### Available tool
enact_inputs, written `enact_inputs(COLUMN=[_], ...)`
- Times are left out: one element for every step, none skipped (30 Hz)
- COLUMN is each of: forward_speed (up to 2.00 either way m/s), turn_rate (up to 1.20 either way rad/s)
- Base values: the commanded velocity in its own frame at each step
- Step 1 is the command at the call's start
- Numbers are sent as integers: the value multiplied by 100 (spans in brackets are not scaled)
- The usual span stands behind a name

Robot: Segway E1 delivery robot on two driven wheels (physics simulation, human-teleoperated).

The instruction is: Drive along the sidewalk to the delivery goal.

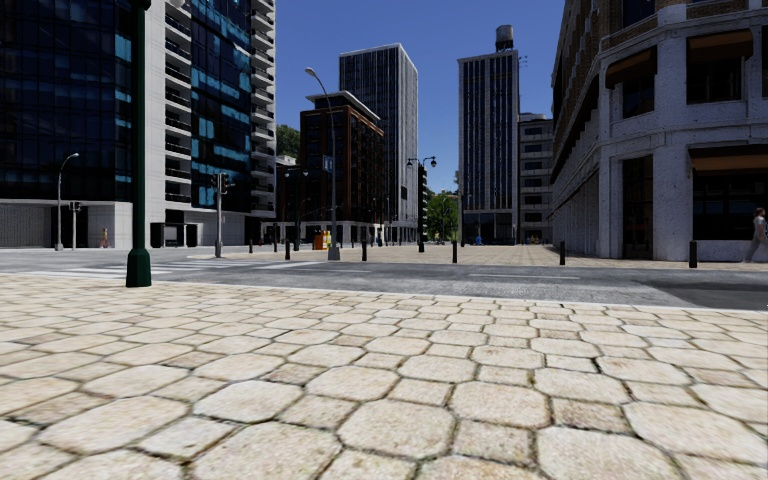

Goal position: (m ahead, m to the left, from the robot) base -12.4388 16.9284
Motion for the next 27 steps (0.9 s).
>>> enact_inputs(forward_speed=[0,0,0,0,0,0,0,0,0,0,0,0,0,0,0,0,0,0,0,0,0,0,0,0,0,0,0], turn_rate=[0,0,0,0,0,0,0,0,0,0,0,0,0,0,0,0,0,0,0,0,0,0,0,0,0,0,0])
